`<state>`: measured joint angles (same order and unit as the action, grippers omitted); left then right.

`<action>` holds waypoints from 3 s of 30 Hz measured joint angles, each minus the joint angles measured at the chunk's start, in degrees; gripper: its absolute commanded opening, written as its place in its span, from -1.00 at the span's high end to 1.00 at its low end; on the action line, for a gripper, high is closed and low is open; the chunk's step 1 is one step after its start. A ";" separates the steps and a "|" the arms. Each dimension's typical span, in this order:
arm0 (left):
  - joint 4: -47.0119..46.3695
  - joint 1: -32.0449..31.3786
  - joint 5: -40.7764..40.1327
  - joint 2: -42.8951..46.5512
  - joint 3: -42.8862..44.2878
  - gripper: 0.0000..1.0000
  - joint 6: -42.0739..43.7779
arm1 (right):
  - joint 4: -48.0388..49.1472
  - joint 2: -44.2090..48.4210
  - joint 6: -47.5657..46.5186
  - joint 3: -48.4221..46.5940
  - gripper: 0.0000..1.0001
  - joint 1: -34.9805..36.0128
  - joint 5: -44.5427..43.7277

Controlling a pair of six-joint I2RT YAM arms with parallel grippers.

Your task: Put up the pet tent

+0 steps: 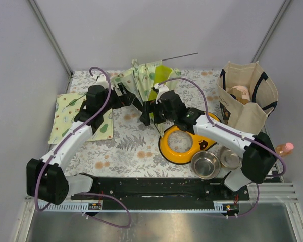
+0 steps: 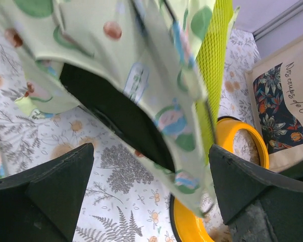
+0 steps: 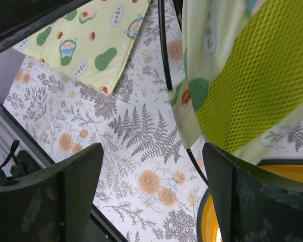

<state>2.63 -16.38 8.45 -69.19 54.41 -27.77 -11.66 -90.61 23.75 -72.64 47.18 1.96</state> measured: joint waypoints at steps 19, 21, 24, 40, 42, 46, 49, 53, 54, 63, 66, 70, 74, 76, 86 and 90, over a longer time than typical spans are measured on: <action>-5.42 -0.57 1.25 -13.55 4.39 0.02 -13.90 | -0.57 7.45 -2.58 6.80 -0.64 0.00 -5.97; -4.37 -0.90 0.55 -17.05 7.19 0.30 -13.33 | -1.51 8.46 -2.84 6.08 -0.65 0.00 -7.30; -1.95 -1.33 -0.31 -19.76 10.43 0.74 -11.72 | -3.23 10.43 -3.34 5.49 -0.67 0.00 -9.42; 24.55 0.28 3.91 -18.36 28.79 1.00 27.80 | -15.30 18.12 -5.53 -9.92 -0.73 -6.69 -11.41; 26.69 2.62 7.74 -16.96 29.70 1.00 32.09 | -16.15 18.12 -6.43 -11.28 -0.75 -7.80 -10.03; 29.57 8.17 14.99 -12.44 29.88 1.00 40.17 | -19.67 17.62 -10.27 -11.56 -0.73 -8.68 -5.09; 32.44 9.77 20.02 -9.31 29.88 1.00 46.47 | -22.51 16.15 -13.27 -11.54 -0.58 -8.72 -0.04; 35.15 9.31 23.54 -7.34 29.77 1.00 52.43 | -24.63 14.64 -14.84 -10.91 -0.29 -8.72 5.44; 35.30 9.29 24.11 -7.10 29.57 1.00 53.42 | -24.76 14.49 -14.99 -10.64 -0.27 -8.72 6.43; 34.45 9.33 29.64 -6.56 25.59 1.00 58.58 | -25.66 14.36 -15.32 -6.64 -0.32 -8.72 15.74; 33.33 9.33 32.04 -6.73 24.70 1.00 61.02 | -25.88 14.36 -15.17 -4.74 -0.04 -8.72 18.78; 31.41 9.33 34.62 -7.67 24.68 1.00 63.34 | -26.12 14.21 -14.27 -2.75 0.34 -8.72 22.77; 29.79 9.33 36.61 -10.54 25.22 1.00 65.31 | -25.92 13.73 -13.49 -0.59 1.00 -8.72 25.24; 29.94 9.33 37.70 -12.37 26.21 1.00 65.90 | -25.90 13.42 -12.98 0.20 1.00 -8.74 25.62; 31.50 9.51 45.77 -11.19 30.01 0.78 67.91 | -24.24 15.96 -13.60 3.72 1.00 -9.05 29.42; 28.06 9.11 47.19 -7.72 26.75 0.14 67.12 | -23.78 18.62 -14.34 5.42 1.00 -9.05 30.60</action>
<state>30.70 -7.27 55.64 -76.90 81.17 39.35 -35.44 -71.99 9.41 -67.22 38.13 32.56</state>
